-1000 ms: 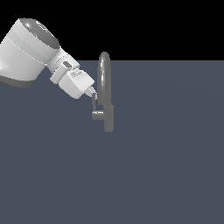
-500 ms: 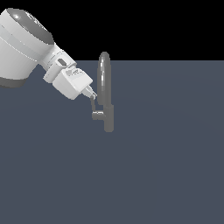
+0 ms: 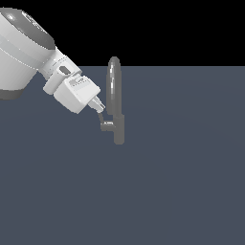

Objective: Turn on the faucet by rotating a designated handle.

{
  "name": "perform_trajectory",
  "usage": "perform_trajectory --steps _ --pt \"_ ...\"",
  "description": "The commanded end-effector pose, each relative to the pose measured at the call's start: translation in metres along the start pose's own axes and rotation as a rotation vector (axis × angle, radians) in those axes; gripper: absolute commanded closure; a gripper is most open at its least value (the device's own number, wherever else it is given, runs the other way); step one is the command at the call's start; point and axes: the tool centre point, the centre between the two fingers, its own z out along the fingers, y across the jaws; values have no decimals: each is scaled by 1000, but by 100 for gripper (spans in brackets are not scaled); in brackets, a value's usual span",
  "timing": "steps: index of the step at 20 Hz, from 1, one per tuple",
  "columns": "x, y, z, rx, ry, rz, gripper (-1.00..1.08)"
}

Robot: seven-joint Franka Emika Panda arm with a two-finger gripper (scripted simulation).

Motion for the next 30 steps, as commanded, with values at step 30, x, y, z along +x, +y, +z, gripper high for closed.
perform_trajectory --steps 30 --pt "-65 46 64 -13 3 -4 108"
